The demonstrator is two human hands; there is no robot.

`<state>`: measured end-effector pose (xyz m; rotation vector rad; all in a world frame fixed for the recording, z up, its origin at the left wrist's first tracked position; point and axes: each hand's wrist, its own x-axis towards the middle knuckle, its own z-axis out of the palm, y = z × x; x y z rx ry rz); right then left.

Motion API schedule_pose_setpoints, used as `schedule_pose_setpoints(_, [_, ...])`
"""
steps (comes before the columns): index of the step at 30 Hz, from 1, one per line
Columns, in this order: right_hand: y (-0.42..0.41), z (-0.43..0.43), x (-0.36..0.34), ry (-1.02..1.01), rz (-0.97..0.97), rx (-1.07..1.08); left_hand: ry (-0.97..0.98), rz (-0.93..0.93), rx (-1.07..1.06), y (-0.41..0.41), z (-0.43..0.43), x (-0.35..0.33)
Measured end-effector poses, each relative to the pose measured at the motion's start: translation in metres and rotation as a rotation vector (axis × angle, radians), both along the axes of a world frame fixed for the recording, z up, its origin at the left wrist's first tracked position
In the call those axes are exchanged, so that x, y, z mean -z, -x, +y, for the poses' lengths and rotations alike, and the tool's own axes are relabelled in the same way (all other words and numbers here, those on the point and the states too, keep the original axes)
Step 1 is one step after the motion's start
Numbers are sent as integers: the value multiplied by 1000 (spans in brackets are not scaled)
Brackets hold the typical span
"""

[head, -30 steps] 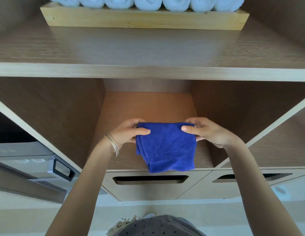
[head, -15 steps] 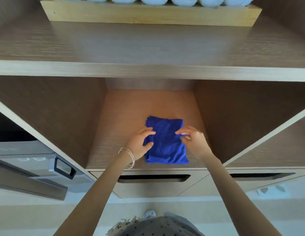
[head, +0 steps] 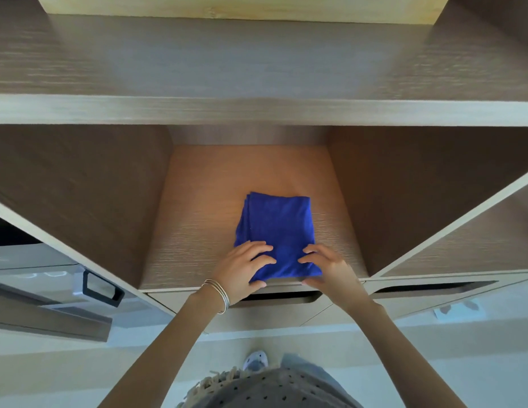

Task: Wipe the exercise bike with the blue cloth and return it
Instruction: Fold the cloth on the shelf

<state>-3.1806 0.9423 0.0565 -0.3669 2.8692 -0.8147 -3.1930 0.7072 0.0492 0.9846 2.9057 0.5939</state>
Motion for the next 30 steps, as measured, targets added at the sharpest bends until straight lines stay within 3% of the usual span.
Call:
schedule_pose_setpoints(8, [5, 2, -7, -22, 103, -25, -31, 190, -29, -7, 4, -6])
schedule_pose_setpoints(12, [-18, 0, -2, -77, 234, -65, -88, 167, 49, -12, -7, -1])
schedule_pose_setpoints(18, [-30, -12, 0, -231, 314, -102, 78, 195, 41, -23, 1, 0])
schedule_pose_setpoints(20, [-23, -16, -6, -151, 280, -51, 88, 236, 14, -23, 6, -1])
schedule_pose_setpoints(23, [-11, -6, -27, 181, 136, 7, 67, 294, -40, -20, 8, -7])
schedule_pose_setpoints(25, [-2, 4, -45, 285, 107, 12, 23, 316, -60, -18, 9, -14])
schedule_pose_setpoints(30, [17, 12, -77, 309, 120, -5, -266, 37, -302, 4, 12, -60])
